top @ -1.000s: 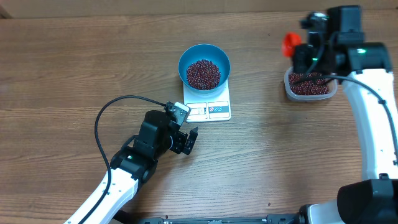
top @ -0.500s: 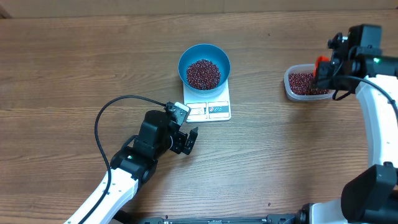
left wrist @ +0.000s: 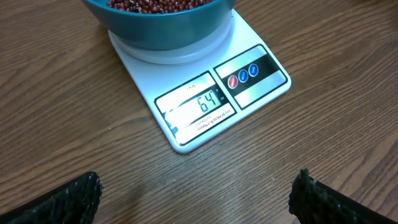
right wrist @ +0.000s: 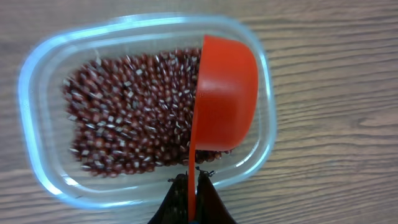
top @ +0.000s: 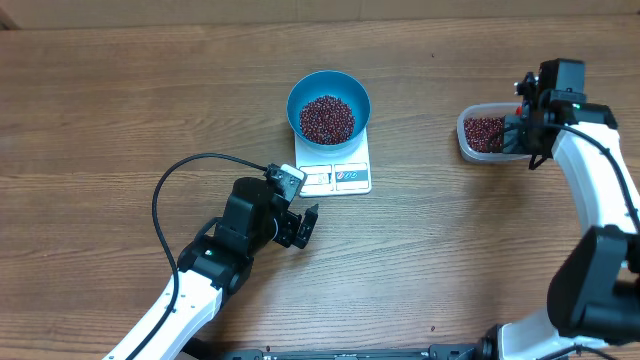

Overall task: Scoop item into bowl and weigh 150g on scale
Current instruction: 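Scoop beans from the container a third time with the right gripper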

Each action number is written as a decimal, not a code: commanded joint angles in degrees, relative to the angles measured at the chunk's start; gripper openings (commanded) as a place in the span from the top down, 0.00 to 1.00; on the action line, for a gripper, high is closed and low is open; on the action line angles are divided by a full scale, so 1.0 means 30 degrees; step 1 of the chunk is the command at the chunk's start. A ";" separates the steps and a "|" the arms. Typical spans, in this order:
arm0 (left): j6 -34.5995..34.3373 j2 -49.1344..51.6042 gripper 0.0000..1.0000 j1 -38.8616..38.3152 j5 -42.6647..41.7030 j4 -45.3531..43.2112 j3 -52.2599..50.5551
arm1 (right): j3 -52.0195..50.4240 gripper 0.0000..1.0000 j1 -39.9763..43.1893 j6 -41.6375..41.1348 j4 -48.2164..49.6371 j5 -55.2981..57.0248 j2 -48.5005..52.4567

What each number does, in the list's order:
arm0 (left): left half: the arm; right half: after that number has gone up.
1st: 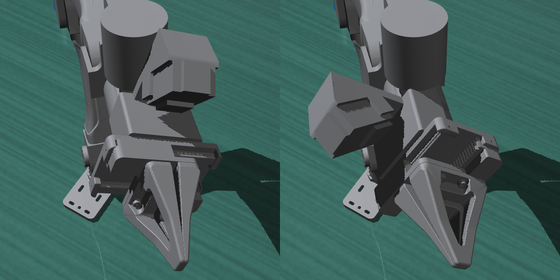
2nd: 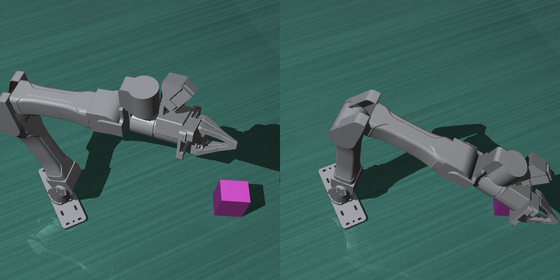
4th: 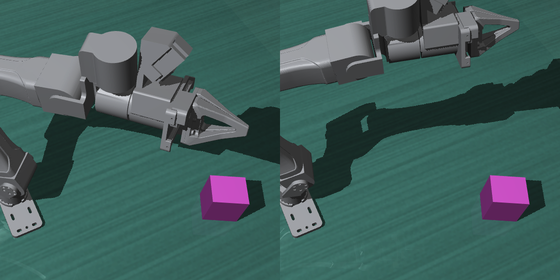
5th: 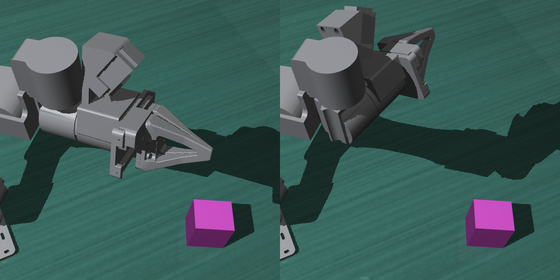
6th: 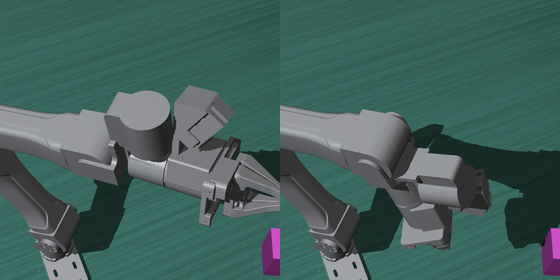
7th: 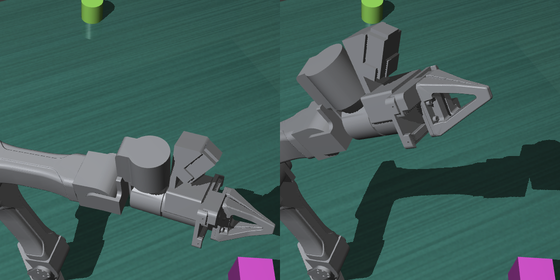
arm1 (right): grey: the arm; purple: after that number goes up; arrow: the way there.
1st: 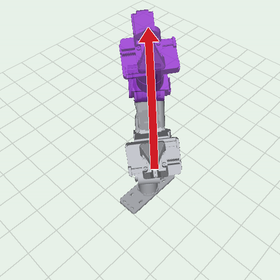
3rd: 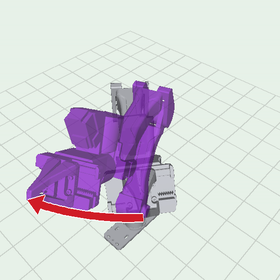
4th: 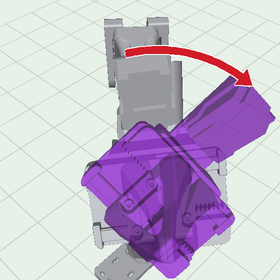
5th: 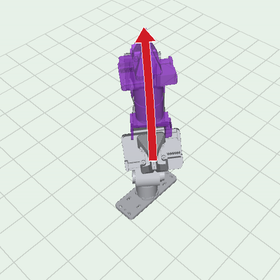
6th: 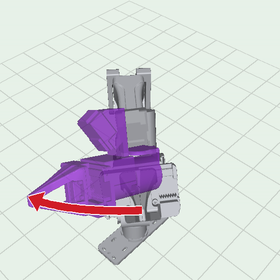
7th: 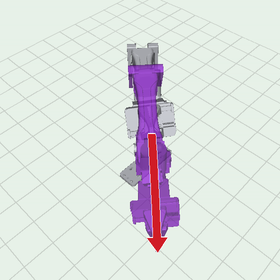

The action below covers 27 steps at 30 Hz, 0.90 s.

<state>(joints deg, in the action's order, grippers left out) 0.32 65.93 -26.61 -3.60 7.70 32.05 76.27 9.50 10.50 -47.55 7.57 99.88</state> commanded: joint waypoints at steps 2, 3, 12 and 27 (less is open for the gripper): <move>-0.0109 0.0131 0.00 -0.0015 0.0219 0.0000 -0.0029 | -0.0066 0.96 0.0073 0.1100 0.0262 0.0991 0.1319; -0.0109 0.0131 0.00 -0.0015 0.0219 0.0000 -0.0029 | -0.0073 0.96 0.0073 0.1100 0.0321 0.0984 0.1486; -0.0109 0.0131 0.00 -0.0015 0.0219 0.0000 -0.0029 | -0.0066 0.96 0.0073 0.1209 0.0452 0.0044 0.1880; -0.0109 0.0131 0.00 -0.0015 0.0219 0.0000 -0.0029 | -0.0066 0.96 0.0073 0.2477 -0.0627 -0.3563 0.1880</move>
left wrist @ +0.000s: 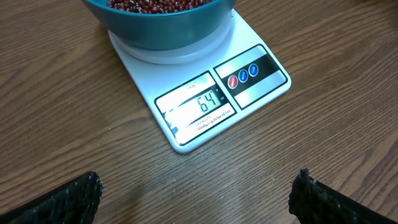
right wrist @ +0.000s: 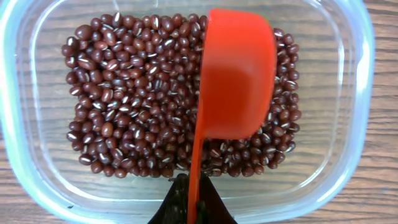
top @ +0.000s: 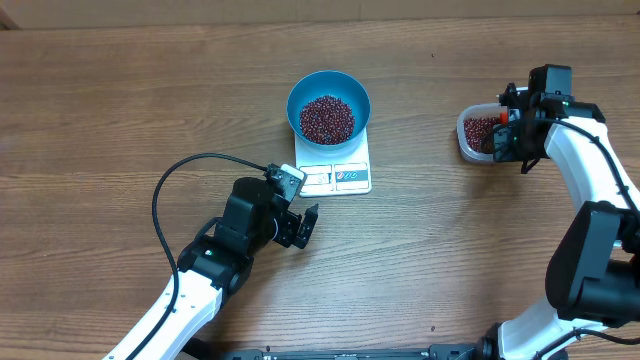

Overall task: Scoop item into bowl and weigh 150g on scale
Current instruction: 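Scoop beans from the container a third time with the right gripper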

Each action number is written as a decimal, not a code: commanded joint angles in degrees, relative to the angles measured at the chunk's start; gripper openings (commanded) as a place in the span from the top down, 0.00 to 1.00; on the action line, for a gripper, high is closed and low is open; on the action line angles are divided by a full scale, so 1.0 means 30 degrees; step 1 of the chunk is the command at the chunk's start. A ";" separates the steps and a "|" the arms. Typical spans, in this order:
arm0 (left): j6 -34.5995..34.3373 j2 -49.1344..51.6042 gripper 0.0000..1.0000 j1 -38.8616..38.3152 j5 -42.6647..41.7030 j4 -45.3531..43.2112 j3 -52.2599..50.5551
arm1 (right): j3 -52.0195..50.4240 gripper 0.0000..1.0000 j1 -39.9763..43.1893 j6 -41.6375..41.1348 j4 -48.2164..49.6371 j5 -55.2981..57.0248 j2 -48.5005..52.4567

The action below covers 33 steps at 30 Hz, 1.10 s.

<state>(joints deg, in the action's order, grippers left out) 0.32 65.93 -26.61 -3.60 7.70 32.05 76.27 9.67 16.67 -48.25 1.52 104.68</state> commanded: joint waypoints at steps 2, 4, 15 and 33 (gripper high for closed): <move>-0.0109 0.0131 0.00 -0.0015 0.0219 0.0000 -0.0029 | -0.0066 0.96 0.0015 0.0481 -0.0597 -0.1974 0.0277; -0.0109 0.0131 0.00 -0.0015 0.0219 0.0000 -0.0029 | -0.0066 0.96 0.0015 0.0474 -0.0729 -0.2259 0.0277; -0.0109 0.0131 0.01 -0.0015 0.0219 0.0000 -0.0029 | -0.0066 0.96 0.0015 -0.0131 -0.1727 -0.5122 0.0277; -0.0109 0.0131 0.00 -0.0015 0.0219 0.0000 -0.0029 | -0.0066 0.96 0.0131 -0.3118 -0.1974 -0.8408 0.0277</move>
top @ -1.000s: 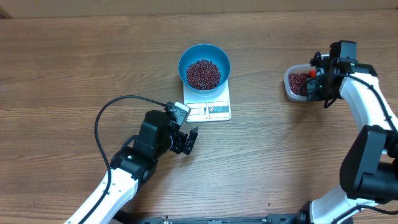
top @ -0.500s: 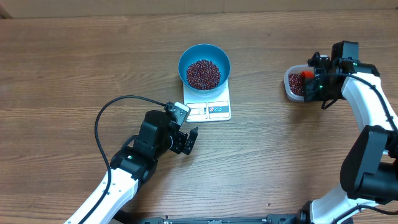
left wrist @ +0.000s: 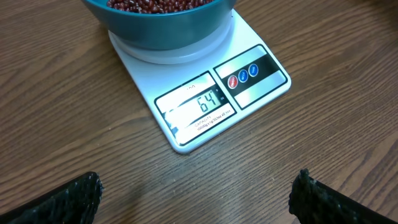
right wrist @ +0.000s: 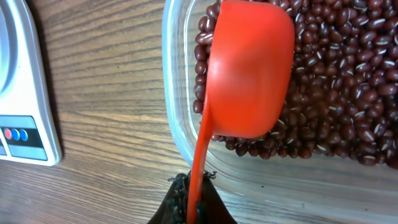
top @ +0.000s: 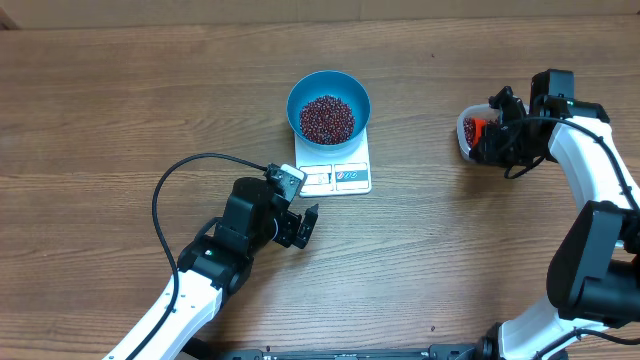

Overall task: Scoop item into bowl and weigh 150g on scale
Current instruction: 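Scoop beans from the container a third time with the right gripper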

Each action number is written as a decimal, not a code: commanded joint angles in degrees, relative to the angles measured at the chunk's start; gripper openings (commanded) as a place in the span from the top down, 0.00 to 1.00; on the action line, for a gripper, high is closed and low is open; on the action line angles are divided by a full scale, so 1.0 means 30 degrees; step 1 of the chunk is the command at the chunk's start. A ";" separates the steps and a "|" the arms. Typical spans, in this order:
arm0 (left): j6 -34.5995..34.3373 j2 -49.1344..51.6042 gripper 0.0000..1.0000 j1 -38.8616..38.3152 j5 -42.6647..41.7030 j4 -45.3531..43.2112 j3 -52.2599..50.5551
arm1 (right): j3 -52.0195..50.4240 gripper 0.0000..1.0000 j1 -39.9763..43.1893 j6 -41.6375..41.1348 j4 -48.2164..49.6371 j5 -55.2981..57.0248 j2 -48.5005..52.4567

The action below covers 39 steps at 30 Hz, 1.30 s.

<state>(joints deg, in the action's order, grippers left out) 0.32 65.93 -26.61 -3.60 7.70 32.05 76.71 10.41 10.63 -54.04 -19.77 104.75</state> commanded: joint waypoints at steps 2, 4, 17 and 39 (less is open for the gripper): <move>-0.0109 0.0131 0.00 -0.0015 0.0219 0.0000 -0.0029 | -0.0211 0.96 0.0080 -0.1581 -0.0029 -0.1311 0.0255; -0.0109 0.0131 0.00 -0.0015 0.0219 0.0000 -0.0029 | -0.0211 0.96 0.0372 -0.2091 -0.0015 -0.1311 0.0255; -0.0109 0.0131 0.00 -0.0015 0.0219 0.0000 -0.0029 | -0.0211 0.96 0.3650 -0.2601 0.0109 -0.6127 0.0255; -0.0109 0.0131 0.01 -0.0015 0.0219 0.0000 -0.0029 | -0.0197 0.96 0.7016 0.0423 -0.0882 -1.2947 0.0255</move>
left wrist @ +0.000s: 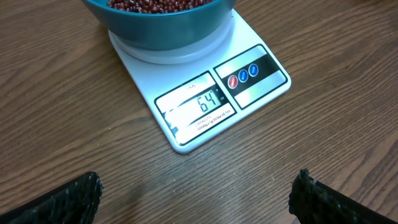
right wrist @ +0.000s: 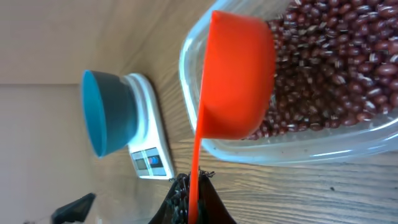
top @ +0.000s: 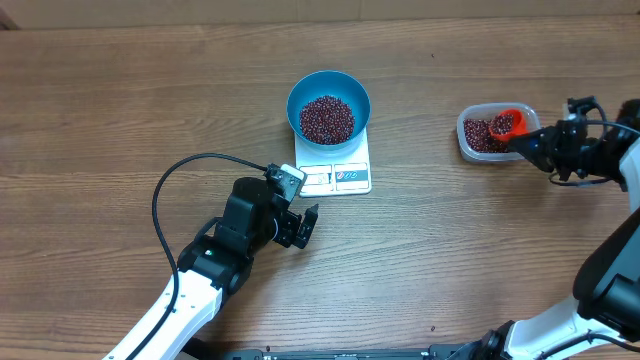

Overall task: Scoop item into bowl and weigh 150g on scale
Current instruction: 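Scoop beans from the container a third time with the right gripper, then carry the filled scoop over the teal bowl with the right gripper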

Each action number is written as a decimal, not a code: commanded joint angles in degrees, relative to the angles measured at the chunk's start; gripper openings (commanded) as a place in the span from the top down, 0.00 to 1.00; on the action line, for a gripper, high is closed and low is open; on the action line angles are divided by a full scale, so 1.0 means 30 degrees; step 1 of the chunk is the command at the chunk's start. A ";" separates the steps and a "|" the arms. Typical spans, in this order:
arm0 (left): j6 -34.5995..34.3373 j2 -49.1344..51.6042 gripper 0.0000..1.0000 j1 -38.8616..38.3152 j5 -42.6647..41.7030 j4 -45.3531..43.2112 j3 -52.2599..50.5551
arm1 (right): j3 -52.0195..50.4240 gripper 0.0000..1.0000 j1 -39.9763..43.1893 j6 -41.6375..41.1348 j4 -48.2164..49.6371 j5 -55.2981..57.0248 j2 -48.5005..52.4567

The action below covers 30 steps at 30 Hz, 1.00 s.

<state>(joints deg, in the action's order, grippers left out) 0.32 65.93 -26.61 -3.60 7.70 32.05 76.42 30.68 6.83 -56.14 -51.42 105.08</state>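
Note:
A blue bowl [top: 329, 105] of red beans sits on the white scale [top: 334, 176]; its display [left wrist: 199, 102] reads 64. At the right stands a clear tub [top: 485, 133] of red beans. My right gripper [right wrist: 193, 186] is shut on the handle of an orange scoop [top: 508, 124], whose cup holds beans over the tub's right part. In the right wrist view only the scoop's [right wrist: 236, 78] underside shows above the tub [right wrist: 323, 74]. My left gripper [left wrist: 196, 193] stands open over bare table just in front of the scale.
A black cable [top: 175, 190] loops from the left arm across the table's left half. The table's far edge runs along the top of the overhead view.
The right gripper has moved to the right and turned; the scoop, then down in the tub's left end, is now lifted with beans in it. The left arm and scale reading are unchanged.
The right gripper held the scoop over the bean tub, then lower above the beans, then at the tub's left end among them. Now the scoop sits raised with beans in its cup. The left gripper stayed open by the scale, reading 64 throughout.

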 commanded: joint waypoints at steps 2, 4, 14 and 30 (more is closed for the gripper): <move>-0.0109 0.0131 0.00 -0.0015 0.0219 0.0000 -0.0029 | -0.0087 0.96 0.0299 0.2718 -0.0554 -0.3606 0.0146; -0.0109 0.0131 0.01 -0.0015 0.0219 0.0000 -0.0029 | -0.0066 0.96 0.0277 0.3293 -0.0852 -0.4685 0.0138; -0.0109 0.0131 0.00 -0.0015 0.0219 0.0000 -0.0029 | 0.0408 0.96 -0.2477 0.2747 -0.0772 -0.6135 0.0102; -0.0109 0.0131 0.00 -0.0015 0.0219 0.0000 -0.0029 | 0.0554 0.96 -1.1016 -0.8429 1.0120 -0.3235 0.0109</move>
<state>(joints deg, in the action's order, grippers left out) 0.32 65.93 -26.61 -3.60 7.73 32.05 76.84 2.31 -8.34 -29.26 -66.52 105.21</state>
